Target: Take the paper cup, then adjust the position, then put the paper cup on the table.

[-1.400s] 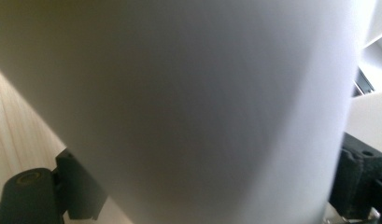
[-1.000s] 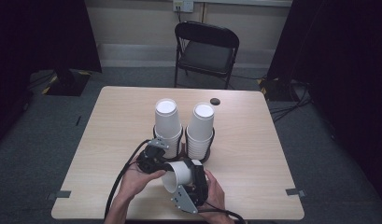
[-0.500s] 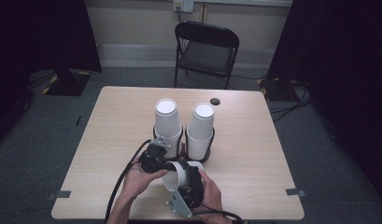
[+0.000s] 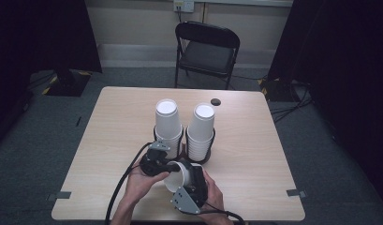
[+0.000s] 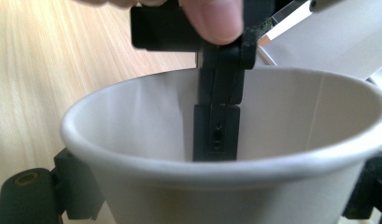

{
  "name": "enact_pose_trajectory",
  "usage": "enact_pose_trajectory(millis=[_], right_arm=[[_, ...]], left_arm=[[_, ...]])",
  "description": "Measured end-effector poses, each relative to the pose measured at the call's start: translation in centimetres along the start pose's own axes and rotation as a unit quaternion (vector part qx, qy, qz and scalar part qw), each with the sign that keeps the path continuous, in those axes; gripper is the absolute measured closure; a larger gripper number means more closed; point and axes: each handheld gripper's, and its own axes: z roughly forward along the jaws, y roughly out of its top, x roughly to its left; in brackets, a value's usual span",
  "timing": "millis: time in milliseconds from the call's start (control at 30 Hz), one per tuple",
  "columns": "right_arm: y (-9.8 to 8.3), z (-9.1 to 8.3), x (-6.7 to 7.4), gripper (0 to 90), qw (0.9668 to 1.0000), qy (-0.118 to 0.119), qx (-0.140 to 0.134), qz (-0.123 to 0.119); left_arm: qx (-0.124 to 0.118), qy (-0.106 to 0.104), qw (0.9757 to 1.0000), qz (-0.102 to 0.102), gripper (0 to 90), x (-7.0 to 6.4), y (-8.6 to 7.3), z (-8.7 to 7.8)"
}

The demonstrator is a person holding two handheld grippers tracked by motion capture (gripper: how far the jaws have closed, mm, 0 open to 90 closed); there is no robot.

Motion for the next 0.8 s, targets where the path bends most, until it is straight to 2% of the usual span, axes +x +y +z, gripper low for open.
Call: enact_pose_trajectory(millis=[133, 233, 300, 333, 433, 533, 600, 667, 800], right_arm=[[0.0, -0.1, -0.3, 11.7, 0.9997, 0.008, -0.005, 0.024], [-0.1, 0.0, -0.4, 11.8, 0.9993, 0.010, -0.005, 0.036], [-0.3, 0.1, -0.5, 12.0, 0.9981, 0.019, -0.010, 0.058], [-0.4, 0.1, -0.6, 12.0, 0.9974, 0.021, -0.008, 0.069], [-0.7, 0.1, -0.7, 11.9, 0.9957, 0.027, 0.000, 0.088], [-1.1, 0.0, -1.0, 12.0, 0.9939, 0.025, 0.003, 0.107], [-1.4, -0.3, -1.4, 12.0, 0.9914, 0.026, 0.001, 0.129], [-1.7, -0.4, -1.8, 12.0, 0.9892, 0.023, 0.000, 0.145], [-2.4, -0.4, -2.3, 11.8, 0.9843, 0.020, 0.011, 0.175]], left_arm=[[-0.024, -0.001, 0.9997, -0.006, 78.2, 0.2, -0.5, -0.5], [-0.055, -0.004, 0.9983, -0.016, 74.0, 0.4, -1.0, -0.5], [-0.074, 0.013, 0.9971, -0.017, 67.1, 0.4, -1.5, -0.6], [-0.083, 0.015, 0.9963, -0.015, 65.3, 0.4, -1.7, -0.6], [-0.102, 0.032, 0.9942, -0.003, 57.2, 0.2, -2.0, -0.9], [-0.129, 0.042, 0.9908, -0.001, 50.3, 0.1, -2.2, -1.3], [-0.148, 0.046, 0.9879, 0.001, 46.8, 0.1, -2.4, -1.7], [-0.158, 0.054, 0.9859, -0.001, 43.4, 0.2, -2.6, -1.9], [-0.183, 0.053, 0.9816, -0.005, 39.5, 0.3, -3.0, -2.4]])
